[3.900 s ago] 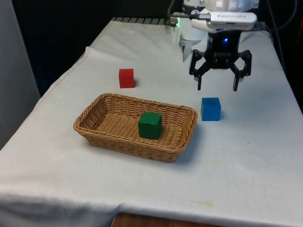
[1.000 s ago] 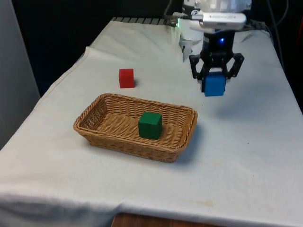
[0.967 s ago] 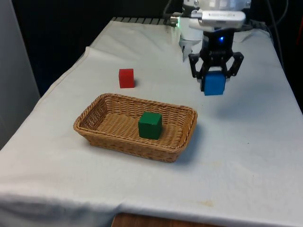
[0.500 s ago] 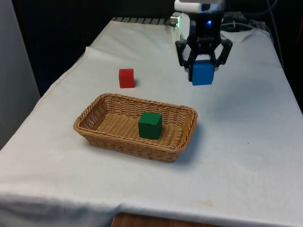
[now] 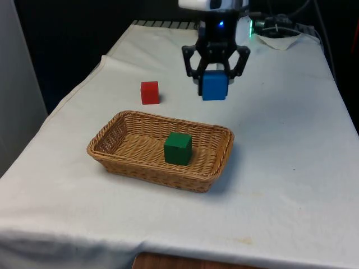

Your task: Pick up exactly two blocks and place them into the basket.

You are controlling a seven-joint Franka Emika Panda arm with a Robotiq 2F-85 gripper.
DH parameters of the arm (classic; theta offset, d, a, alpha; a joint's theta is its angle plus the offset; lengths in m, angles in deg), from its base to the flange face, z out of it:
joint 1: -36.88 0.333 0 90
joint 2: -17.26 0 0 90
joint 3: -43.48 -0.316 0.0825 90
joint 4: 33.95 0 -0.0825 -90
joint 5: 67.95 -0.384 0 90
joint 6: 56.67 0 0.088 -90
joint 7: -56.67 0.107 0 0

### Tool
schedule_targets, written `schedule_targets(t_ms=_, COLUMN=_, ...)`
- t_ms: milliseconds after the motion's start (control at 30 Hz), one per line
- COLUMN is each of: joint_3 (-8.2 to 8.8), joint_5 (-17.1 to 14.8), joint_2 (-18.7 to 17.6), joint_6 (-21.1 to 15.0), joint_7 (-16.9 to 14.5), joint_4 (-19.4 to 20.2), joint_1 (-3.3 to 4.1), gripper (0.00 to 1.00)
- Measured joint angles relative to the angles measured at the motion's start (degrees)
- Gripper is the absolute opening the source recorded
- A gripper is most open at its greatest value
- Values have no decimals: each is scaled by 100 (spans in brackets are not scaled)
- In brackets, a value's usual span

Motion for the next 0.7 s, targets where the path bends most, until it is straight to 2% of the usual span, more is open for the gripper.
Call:
schedule_targets(t_ms=300, joint_3=235, joint_5=-401, joint_2=-435, joint_6=0, joint_7=-504, joint_4=-344, joint_1=-97, gripper=1)
schedule_targets(t_ms=700, joint_3=487, joint_5=-819, joint_2=-825, joint_6=0, joint_7=-1049, joint_4=-630, joint_1=-218, gripper=1)
